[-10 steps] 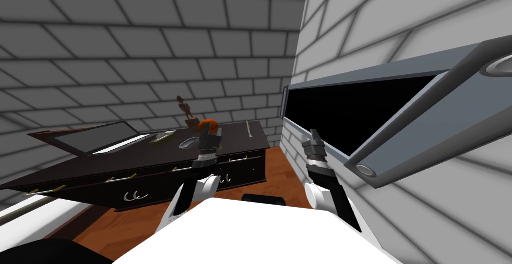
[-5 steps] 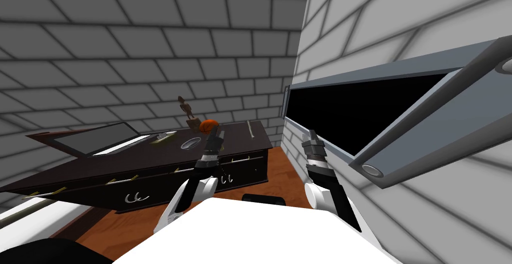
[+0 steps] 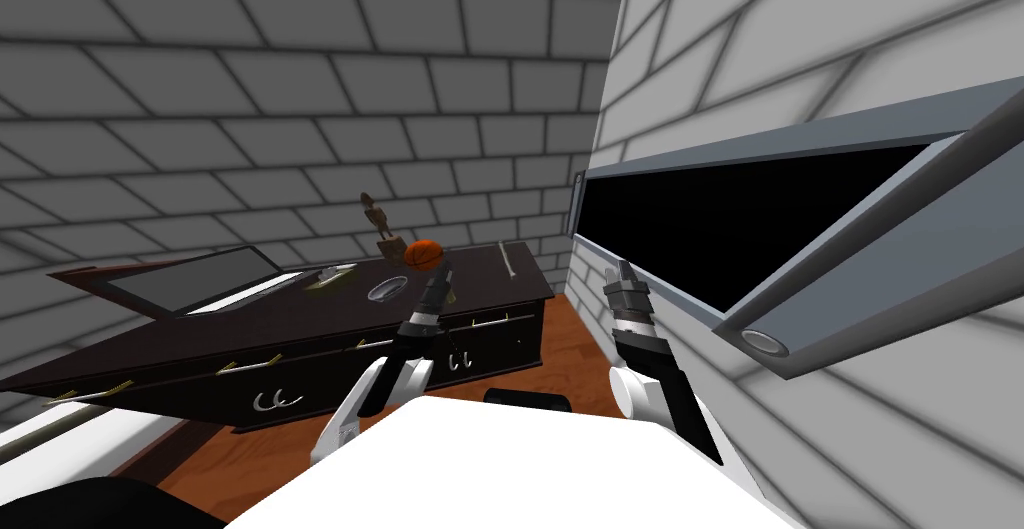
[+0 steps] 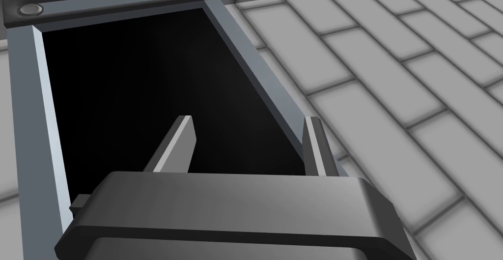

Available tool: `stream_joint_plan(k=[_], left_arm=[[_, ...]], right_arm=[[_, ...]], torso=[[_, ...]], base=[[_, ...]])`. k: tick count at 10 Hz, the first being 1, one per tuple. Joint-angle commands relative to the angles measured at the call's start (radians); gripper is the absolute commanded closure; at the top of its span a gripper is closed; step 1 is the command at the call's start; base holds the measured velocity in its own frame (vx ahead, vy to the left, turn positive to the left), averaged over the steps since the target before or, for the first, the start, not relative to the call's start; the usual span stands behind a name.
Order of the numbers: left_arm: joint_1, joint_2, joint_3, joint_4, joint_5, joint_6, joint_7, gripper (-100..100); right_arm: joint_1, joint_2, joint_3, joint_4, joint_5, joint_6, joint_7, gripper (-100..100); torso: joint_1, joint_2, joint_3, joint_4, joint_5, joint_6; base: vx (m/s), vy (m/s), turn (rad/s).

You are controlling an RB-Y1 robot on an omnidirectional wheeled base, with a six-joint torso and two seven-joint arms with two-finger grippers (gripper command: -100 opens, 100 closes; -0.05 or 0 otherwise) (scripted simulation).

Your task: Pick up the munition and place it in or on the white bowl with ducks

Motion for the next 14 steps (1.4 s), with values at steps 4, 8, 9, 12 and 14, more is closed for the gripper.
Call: stream_joint_plan(k=[4, 8, 9, 12, 14], left_arm=[[0.017, 0.07, -0.004, 0.094, -0.071, 0.013, -0.131, -100], [0.013, 0.125, -0.004, 0.183, -0.137, 0.018, -0.225, -100], [0.01, 0.137, -0.003, 0.207, -0.154, 0.017, -0.245, -100], [-0.003, 0.171, 0.001, 0.279, -0.206, 0.005, -0.294, -100], [-0.016, 0.19, 0.004, 0.327, -0.241, -0.007, -0.318, -100]], right_arm=[[0.0, 0.0, 0.0, 0.0, 0.0, 0.0, 0.0, 0], [0.0, 0.0, 0.0, 0.0, 0.0, 0.0, 0.0, 0], [0.0, 0.0, 0.0, 0.0, 0.0, 0.0, 0.0, 0], [0.0, 0.0, 0.0, 0.0, 0.0, 0.0, 0.0, 0], [0.0, 0.0, 0.0, 0.0, 0.0, 0.0, 0.0, 0]], torso=[[0.001, 0.0, 0.0, 0.0, 0.0, 0.0], [-0.001, 0.001, 0.001, 0.0, 0.0, 0.0], [-0.002, 0.001, 0.001, 0.0, 0.0, 0.0], [-0.003, 0.0, 0.0, 0.0, -0.001, 0.0], [-0.005, 0.001, 0.0, 0.0, -0.001, 0.0]], base=[[0.005, 0.108, -0.018], [-0.007, 0.087, -0.035], [0.005, 0.079, -0.045], [0.004, 0.057, -0.059], [-0.006, 0.031, -0.071]])
